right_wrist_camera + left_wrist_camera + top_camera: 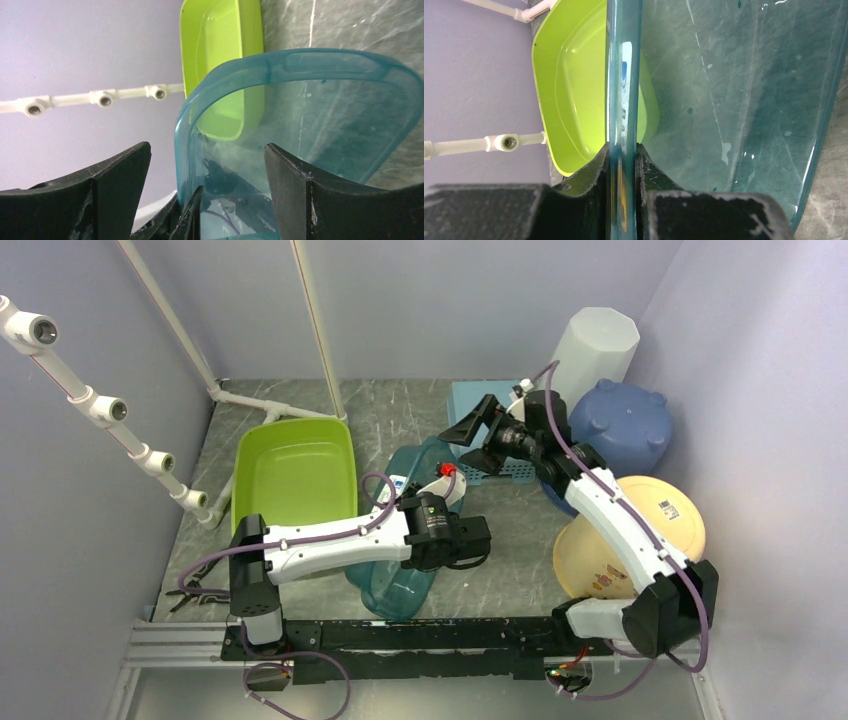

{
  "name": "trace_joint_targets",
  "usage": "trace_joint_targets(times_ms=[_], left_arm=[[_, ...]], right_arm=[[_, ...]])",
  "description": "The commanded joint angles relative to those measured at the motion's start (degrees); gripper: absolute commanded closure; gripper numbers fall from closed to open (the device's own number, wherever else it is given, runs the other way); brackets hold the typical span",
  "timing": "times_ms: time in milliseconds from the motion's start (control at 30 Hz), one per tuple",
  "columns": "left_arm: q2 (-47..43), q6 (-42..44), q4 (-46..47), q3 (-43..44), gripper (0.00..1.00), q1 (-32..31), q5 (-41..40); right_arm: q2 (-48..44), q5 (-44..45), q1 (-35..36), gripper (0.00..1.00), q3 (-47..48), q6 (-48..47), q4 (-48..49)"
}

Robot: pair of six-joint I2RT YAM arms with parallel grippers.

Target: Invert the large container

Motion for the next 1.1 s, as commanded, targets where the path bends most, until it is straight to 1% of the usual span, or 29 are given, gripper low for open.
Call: trace_joint_targets(times_ms=[0, 67, 167, 233, 267, 300, 367, 433, 467, 533, 567, 600, 667, 700, 767, 800, 833, 900, 967, 1067], left_arm=[[1.57, 0.25, -7.27, 1.02, 0.97, -0.87, -5.27], [1.97, 0.56, -7.23, 1.52, 0.97, -0.99, -5.5], [2.14, 0.82, -7.27, 2.0, 0.97, -1.27, -5.49], [2.11, 1.09, -7.25, 2.12, 0.97, -1.37, -5.49], [2.11, 1.32, -7.25, 2.18, 0.97, -1.46, -5.51], [1.91, 1.4, -7.24, 2.29, 0.97, -1.55, -5.47], [1.55, 1.39, -7.27, 2.41, 0.97, -1.71, -5.3], [0.96, 0.87, -7.26, 2.28, 0.97, -1.82, -4.96], [0.56, 0.54, -7.27, 2.07, 0.97, -1.82, -4.76], [-0.77, -0.27, -7.27, 1.52, 0.96, -1.82, -4.19], [-1.47, -0.72, -7.34, 1.17, 0.94, -1.82, -3.6], [-2.21, -1.04, -7.36, 1.07, 0.91, -1.81, -2.7], [-3.95, -0.36, -6.15, 0.8, 0.83, -1.82, -1.17], [-5.12, 1.28, -4.46, 0.41, 0.76, -1.82, -0.12], [-8.59, 4.87, -0.39, -0.92, 0.56, -2.03, 1.95], [-10.69, 5.63, 1.86, -1.59, 0.43, -2.0, 2.87], [-13.32, 6.75, 3.25, -2.35, 0.33, -2.0, 4.0], [-19.66, 11.21, 11.59, -5.96, 0.21, -2.0, 7.23], [-26.5, 18.37, 21.89, -10.69, 0.15, -2.01, 12.21], [-34.62, 19.93, 28.38, -14.1, 0.09, -1.99, 15.77]], right_arm=[[3.46, -1.82, 4.83, 0.12, 4.86, -1.97, -0.88], [4.86, -0.13, 6.83, 0.13, 6.5, -2.64, -2.49], [7.01, 0.41, 9.27, 0.14, 8.19, -2.11, -2.43], [8.49, 1.83, 11.02, 0.16, 9.53, -2.56, -3.55], [9.22, 2.66, 11.68, 0.2, 10.28, -2.98, -4.17], [9.89, 2.94, 12.25, 0.25, 10.77, -3.22, -4.48], [10.74, 2.6, 12.82, 0.42, 10.86, -3.01, -3.82], [10.75, 1.87, 12.9, 0.64, 9.89, -2.09, -2.03], [10.64, 1.57, 12.88, 0.72, 9.44, -1.55, -1.23], [10.36, 1.09, 12.78, 0.88, 8.87, -1.01, -0.73], [10.08, 0.78, 12.57, 0.94, 8.49, -0.65, -0.22], [9.88, 0.03, 12.39, 1.0, 7.94, -0.19, 0.7], [9.37, -1.82, 12.05, 1.0, 6.39, 1.47, 3.04], [9.03, -2.95, 11.91, 1.0, 5.49, 2.38, 4.27], [8.24, -4.93, 11.27, 1.0, 2.58, 5.13, 7.82], [7.93, -5.84, 10.94, 1.0, 1.29, 6.45, 9.56], [7.7, -6.89, 10.64, 1.0, 0.21, 7.71, 11.41], [7.62, -7.44, 10.21, 1.0, -0.3, 8.12, 12.22], [7.98, -7.36, 10.08, 1.0, 0.07, 7.39, 11.58], [9.26, -11.09, 9.53, 1.0, -1.34, 9.27, 16.5]])
